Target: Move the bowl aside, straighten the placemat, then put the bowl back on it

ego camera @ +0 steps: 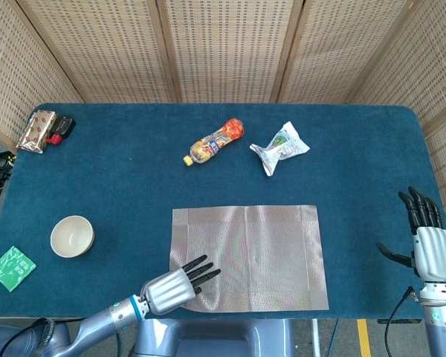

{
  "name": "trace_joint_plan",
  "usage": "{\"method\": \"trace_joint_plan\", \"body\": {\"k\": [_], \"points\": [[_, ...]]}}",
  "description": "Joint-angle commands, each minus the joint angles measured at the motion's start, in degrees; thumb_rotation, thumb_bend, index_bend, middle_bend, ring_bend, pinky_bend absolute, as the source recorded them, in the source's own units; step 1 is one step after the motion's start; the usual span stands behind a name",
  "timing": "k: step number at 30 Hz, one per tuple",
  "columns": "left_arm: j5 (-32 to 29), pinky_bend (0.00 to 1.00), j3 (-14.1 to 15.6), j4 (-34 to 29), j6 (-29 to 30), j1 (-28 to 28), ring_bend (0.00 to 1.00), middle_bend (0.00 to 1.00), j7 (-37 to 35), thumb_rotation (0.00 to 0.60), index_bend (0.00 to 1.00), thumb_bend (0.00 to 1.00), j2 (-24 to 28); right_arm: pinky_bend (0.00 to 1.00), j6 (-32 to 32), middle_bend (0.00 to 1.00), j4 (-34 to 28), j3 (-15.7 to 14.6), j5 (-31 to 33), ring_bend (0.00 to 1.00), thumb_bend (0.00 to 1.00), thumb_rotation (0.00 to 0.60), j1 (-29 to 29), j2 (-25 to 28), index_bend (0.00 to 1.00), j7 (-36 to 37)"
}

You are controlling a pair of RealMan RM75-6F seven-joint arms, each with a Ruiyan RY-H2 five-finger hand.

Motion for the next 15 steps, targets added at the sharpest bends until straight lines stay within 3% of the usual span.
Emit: {"method": "trace_joint_plan", "body": {"k": [1,3,6,15], "points": [[0.1,0.0,0.0,-0.2,-0.3,0.3,0.0,0.0,0.5,0.6,0.42,0.33,0.4,0.0,0.2,0.0,-0.1,0.0,-0.1,0.0,0.27,0.6,-0.1,0.1,0.09,0.0],[-0.1,0.0,0.0,-0.7,-0.4,0.6,0.0,0.0,0.7,0.6,0.25,0.25,1.1,0.0,0.3,0.0,-0.2,0.0,-0.2,0.0,0.27,0.6,-0.1,0.2,0.09,0.0],[-0.1,0.0,0.0,-2.0,-0.4,1.2,0.0,0.0,0.9,0.6,0.08,0.17,2.6,0.0,0.4,0.0,-0.3,-0.1,-0.3,0.0,0.27,0.6,-0.2,0.2,0.09,0.1],[4.7,0.0,2.3,-6.2,4.3,4.0,0.0,0.0,-2.5,0.6,0.05,0.14,7.3,0.0,0.3,0.0,-0.9,-0.5,-0.9,0.0,0.27,0.6,-0.2,0.4,0.09,-0.5]]}}
